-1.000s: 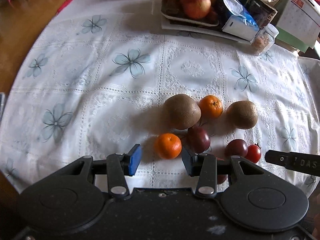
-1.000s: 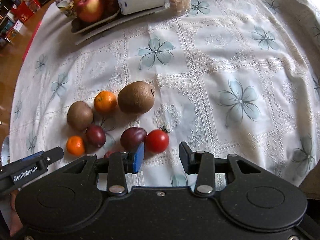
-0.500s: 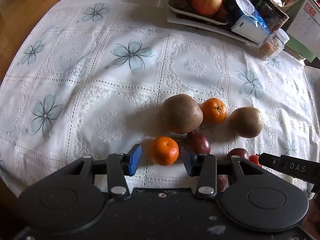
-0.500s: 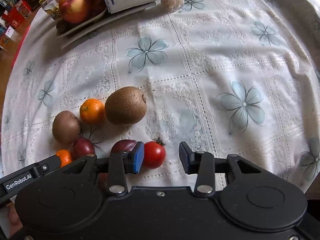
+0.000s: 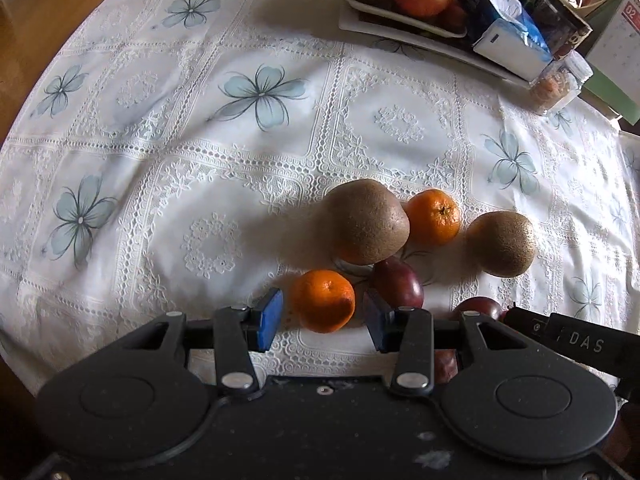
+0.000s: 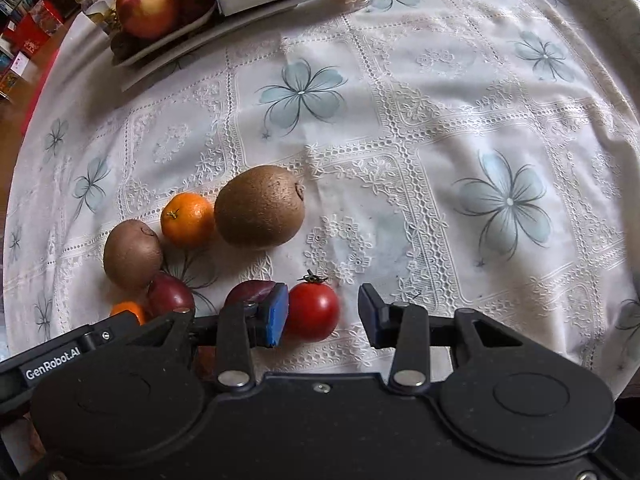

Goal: Organize fruits
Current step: 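Move left gripper to another small orange while right gripper approaches another red tomato, then close left gripper on the orange while right gripper closes on the red tomato, then carry the orange in left gripper while right gripper carries the tomato over the tray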

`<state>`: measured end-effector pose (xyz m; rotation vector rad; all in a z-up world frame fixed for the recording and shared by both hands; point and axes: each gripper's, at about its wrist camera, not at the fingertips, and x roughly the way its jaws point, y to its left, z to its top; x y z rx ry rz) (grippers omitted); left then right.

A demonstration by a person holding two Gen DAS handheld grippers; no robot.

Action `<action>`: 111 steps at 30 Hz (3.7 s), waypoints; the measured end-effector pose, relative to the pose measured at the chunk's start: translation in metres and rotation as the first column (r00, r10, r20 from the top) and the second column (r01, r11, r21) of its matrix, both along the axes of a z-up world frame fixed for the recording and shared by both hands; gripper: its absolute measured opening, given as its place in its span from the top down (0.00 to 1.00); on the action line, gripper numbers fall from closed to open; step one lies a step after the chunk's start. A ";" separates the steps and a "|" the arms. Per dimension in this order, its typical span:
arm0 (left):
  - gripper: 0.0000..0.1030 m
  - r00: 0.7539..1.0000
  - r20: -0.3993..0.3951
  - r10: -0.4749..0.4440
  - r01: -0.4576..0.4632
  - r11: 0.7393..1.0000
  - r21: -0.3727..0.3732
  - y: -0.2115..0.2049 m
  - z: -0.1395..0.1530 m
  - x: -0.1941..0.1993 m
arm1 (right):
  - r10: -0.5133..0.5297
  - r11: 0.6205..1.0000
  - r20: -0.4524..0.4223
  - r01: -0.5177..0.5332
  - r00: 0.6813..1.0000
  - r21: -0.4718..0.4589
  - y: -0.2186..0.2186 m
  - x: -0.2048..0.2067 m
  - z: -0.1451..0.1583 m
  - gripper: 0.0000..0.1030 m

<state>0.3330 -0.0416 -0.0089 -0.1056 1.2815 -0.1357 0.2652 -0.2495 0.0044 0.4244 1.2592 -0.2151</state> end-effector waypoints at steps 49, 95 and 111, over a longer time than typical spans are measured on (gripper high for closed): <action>0.64 1.000 0.002 0.022 -0.022 0.997 0.080 -0.008 -0.003 -0.007 | -0.007 1.000 -0.051 0.006 0.999 -0.012 0.008 0.005 -0.012 0.52; 0.63 0.947 0.307 -0.100 0.075 0.993 0.093 0.031 0.032 -0.217 | -0.044 0.999 0.190 0.049 0.981 -0.024 0.016 -0.188 0.039 0.57; 0.63 0.930 0.336 -0.151 0.120 0.987 0.111 0.021 0.028 -0.264 | 0.058 0.987 0.283 -0.013 0.957 -0.160 0.059 -0.243 0.043 0.57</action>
